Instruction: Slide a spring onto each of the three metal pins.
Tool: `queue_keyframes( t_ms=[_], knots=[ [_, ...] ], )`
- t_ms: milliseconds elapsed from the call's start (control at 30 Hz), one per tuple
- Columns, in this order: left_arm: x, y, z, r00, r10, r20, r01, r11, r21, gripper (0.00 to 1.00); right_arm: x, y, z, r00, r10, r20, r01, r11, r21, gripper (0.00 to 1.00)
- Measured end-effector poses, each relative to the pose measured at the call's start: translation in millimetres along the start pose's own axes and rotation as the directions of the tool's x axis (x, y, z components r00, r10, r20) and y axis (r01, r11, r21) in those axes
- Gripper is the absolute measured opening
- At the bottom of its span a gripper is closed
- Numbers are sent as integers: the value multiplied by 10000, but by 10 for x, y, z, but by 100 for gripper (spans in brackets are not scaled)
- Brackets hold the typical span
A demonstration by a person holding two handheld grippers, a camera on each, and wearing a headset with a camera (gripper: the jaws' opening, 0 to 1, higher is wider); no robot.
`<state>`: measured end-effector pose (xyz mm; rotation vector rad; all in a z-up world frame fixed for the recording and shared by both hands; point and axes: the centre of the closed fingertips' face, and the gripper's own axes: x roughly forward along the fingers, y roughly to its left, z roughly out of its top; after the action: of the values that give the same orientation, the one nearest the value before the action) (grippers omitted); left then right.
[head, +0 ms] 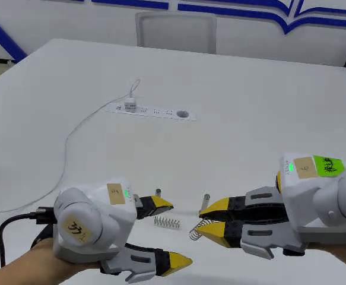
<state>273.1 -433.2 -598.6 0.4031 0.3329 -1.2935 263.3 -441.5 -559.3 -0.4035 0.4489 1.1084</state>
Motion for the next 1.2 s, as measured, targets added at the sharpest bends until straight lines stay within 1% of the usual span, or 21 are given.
queue_keyframes(
  t_ms=[67,133,200,267,333,367,400,467,533,600,700,800,833,867,900,1033,1200],
  knots=[
    [-14,27,-28,9999,109,-58,-109,9999,-11,63,6,-26,-8,10000,-72,-37,72,10000,3,10],
    [-27,44,-48,9998,158,-75,-159,9998,-88,65,9,-50,-8,9999,-126,-45,127,9999,34,10],
    [-45,69,-55,9996,295,31,-295,9995,-146,70,9,-88,-15,9998,-199,-86,199,9998,46,10],
    [-58,93,-71,9991,417,53,-415,9986,-317,77,10,-126,-35,9995,-255,-177,257,9996,94,10],
    [-73,117,-94,9986,528,42,-526,9979,-391,79,9,-159,-57,9990,-355,-263,357,9993,99,10],
    [-80,126,-104,9984,563,47,-560,9973,-469,80,9,-167,-65,9989,-360,-293,364,9993,129,10],
    [-92,146,-105,9977,662,119,-652,9955,-680,80,6,-171,-76,9988,-371,-326,375,9992,141,10],
    [-106,176,-94,9963,811,271,-784,9928,-903,84,3,-184,-89,9984,-423,-374,428,9990,123,10],
    [-130,205,-117,9956,922,193,-900,9914,-952,87,-5,-206,-109,9977,-506,-440,513,9986,138,10],
    [-163,235,-159,9945,1042,87,-1029,9902,-939,89,-16,-245,-134,9970,-613,-471,624,9978,215,10],
    [-210,277,-227,9930,1180,-45,-1178,9873,-1069,93,-28,-292,-166,9958,-738,-535,755,9967,303,10],
    [-248,322,-274,9903,1379,-137,-1385,9810,-1356,96,-29,-343,-185,9944,-890,-578,913,9951,371,10],
    [-256,335,-288,9895,1439,-139,-1443,9775,-1537,98,-25,-370,-194,9934,-977,-594,1003,9941,422,10],
    [-260,341,-291,9890,1479,-101,-1476,9763,-1581,100,-20,-387,-198,9928,-1034,-599,1064,9931,484,10],
    [-268,355,-309,9880,1543,-94,-1538,9749,-1609,100,-11,-402,-204,9925,-1059,-614,1091,9927,509,10],
    [-285,370,-319,9856,1689,-93,-1681,9718,-1653,100,1,-451,-216,9905,-1175,-709,1215,9911,547,10],
    [-293,364,-368,9854,1695,-178,-1700,9708,-1695,100,1,-562,-230,9865,-1404,-840,1451,9879,538,10]
  ],
)
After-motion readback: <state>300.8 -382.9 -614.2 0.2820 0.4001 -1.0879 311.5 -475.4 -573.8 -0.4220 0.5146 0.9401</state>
